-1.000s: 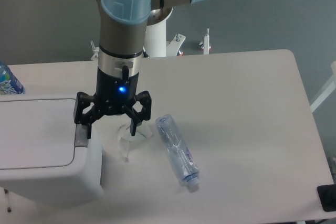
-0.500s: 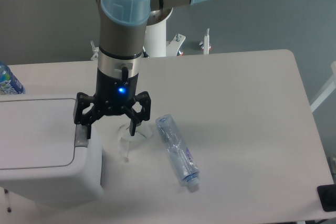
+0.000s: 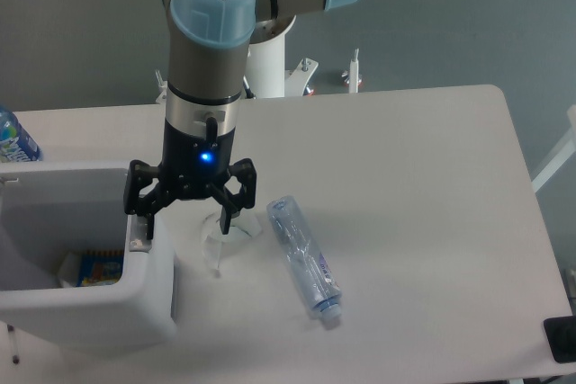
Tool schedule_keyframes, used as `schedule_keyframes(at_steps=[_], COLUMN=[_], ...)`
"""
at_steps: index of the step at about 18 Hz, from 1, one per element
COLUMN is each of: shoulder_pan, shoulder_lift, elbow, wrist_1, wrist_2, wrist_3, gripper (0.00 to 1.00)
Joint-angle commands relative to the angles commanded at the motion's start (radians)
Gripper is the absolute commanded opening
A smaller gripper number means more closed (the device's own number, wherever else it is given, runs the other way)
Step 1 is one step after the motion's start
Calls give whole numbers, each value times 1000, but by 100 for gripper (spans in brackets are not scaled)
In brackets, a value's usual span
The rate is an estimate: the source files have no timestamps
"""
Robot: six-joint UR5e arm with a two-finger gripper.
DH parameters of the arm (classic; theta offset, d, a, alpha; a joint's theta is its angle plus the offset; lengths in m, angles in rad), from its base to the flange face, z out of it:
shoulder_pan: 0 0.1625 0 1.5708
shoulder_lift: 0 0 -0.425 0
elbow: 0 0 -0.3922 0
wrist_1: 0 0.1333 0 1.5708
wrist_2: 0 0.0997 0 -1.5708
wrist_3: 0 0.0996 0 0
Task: Open the trash can
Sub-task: 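Push the gripper fingers against the lid to flip it open, then raise the gripper away from the opened trash can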
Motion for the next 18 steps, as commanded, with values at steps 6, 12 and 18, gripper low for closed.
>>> schedule_keyframes(at_steps=[6,12,18], shoulder_pan=[20,156,296], shoulder_lift=[6,44,97], elbow=[101,110,72], wrist_1=[6,6,-23], wrist_2=[12,118,123], wrist_3=[17,104,386], gripper=[100,100,100])
